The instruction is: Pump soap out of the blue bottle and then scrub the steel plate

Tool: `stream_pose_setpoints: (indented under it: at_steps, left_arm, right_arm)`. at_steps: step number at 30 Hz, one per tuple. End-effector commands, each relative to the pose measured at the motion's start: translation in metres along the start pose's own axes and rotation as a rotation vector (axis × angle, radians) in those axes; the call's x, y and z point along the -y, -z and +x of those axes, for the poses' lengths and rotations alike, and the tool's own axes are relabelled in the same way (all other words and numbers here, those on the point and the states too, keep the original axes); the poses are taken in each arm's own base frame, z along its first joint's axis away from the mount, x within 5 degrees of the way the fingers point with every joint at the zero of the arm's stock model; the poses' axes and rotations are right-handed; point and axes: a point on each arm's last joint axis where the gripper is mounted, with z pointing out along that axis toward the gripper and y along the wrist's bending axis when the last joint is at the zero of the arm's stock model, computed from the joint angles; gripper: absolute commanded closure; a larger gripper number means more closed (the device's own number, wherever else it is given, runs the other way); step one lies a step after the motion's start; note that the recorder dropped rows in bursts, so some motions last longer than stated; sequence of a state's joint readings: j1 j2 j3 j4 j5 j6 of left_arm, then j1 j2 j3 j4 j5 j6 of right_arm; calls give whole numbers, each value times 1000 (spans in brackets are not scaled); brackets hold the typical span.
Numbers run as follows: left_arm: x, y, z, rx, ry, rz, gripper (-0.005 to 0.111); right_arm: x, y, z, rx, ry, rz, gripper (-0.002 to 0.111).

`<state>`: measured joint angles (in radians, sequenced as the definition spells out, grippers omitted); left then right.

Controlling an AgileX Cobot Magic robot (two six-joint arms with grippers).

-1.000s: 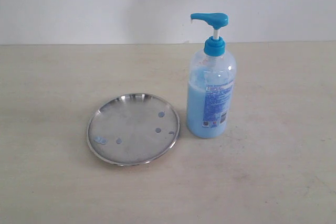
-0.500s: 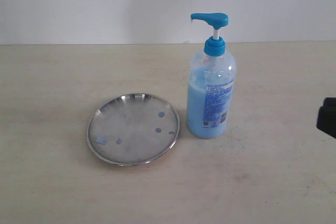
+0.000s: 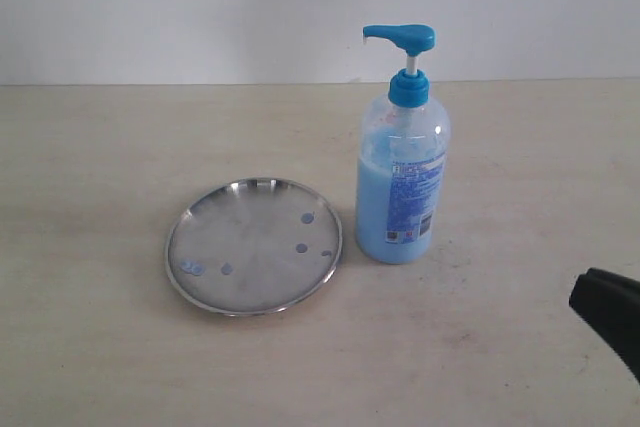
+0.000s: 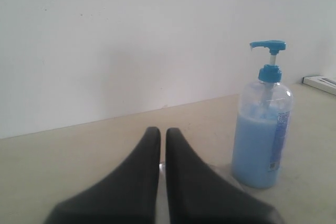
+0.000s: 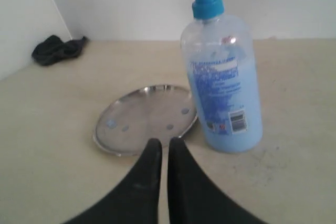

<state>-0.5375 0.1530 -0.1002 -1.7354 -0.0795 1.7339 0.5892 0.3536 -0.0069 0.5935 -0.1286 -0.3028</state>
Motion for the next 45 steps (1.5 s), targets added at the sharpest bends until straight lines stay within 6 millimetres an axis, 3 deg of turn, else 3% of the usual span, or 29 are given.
stream_pose_setpoints:
  at_steps: [1,4,15,21,24,26,29,31,35,38,41,43,45]
  left_arm:
    - [1,1,0,6,4,12,103]
    - [0,1,0,5,4,8,103]
    - [1,0,0,3,8,9,103]
    - [2,-14,-32,-6,23,12,103]
    - [3,-38,-56,-56,26,2,103]
    - [2,-66,-57,-164,43,-50,103]
    - [6,-116,-35,-376,53,-55,103]
    - [17,-149,-8,-524,54,22,103]
    - [34,-196,30,-694,107,140,103]
    - [34,-221,32,-706,192,93,103]
    - [18,-243,25,-676,199,-110,103]
    - [4,-255,24,-667,143,-235,103]
    - [-1,-259,25,-682,24,-221,103]
  right_arm:
    - [-2,1,12,-116,-97,-26,107]
    - [-3,1,14,-139,-193,-26,107]
    - [-3,2,14,-144,-200,-31,107]
    - [2,6,9,-64,-217,20,107]
    - [9,7,7,-21,-235,106,107]
    - [13,8,5,0,-245,157,107]
    - [17,8,4,21,-255,209,107]
    - [18,8,4,26,-256,217,107]
    - [18,8,4,26,-256,217,107]
    - [18,8,4,26,-256,217,107]
    - [18,8,4,26,-256,217,107]
    - [18,8,4,26,-256,217,107]
    - [18,8,4,26,-256,217,107]
